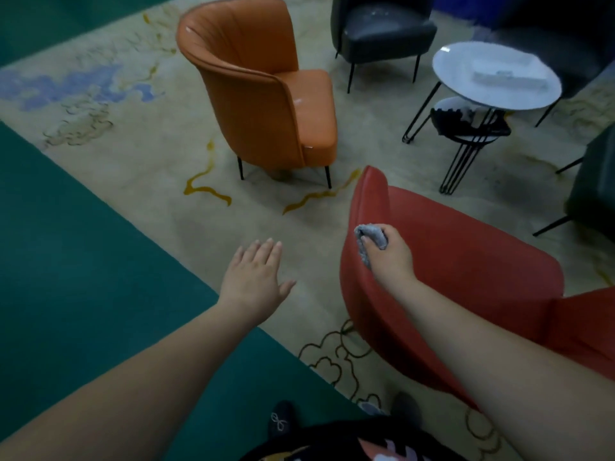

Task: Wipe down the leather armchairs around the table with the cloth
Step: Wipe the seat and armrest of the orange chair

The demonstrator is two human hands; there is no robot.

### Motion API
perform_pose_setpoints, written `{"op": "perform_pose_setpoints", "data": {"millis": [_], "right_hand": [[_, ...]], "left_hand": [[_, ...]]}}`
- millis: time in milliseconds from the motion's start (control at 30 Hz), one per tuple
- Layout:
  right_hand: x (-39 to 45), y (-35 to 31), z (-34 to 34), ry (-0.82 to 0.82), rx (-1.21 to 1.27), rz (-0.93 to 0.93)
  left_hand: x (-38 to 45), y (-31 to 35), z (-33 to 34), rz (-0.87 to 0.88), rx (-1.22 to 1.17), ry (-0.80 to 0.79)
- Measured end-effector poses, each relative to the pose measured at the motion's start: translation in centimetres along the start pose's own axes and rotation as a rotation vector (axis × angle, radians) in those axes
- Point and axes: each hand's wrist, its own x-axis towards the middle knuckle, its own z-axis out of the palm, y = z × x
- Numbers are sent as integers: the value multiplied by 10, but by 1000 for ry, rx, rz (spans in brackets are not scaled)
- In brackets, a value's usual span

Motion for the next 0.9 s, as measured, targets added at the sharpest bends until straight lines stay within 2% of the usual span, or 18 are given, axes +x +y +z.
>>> {"op": "perform_pose_setpoints", "data": {"millis": [133, 367, 567, 900], "right_hand": [[-10, -24, 40, -7, 63, -6], [17, -56, 71, 22, -11, -32], [79, -70, 93, 20, -8, 7], [202, -94, 131, -2, -52, 0]], "left_hand": [[-6, -47, -2, -27, -11, 4], [20, -84, 2, -28, -23, -29], [96, -102, -4, 21, -13, -24], [229, -154, -30, -33, -11, -26]]}}
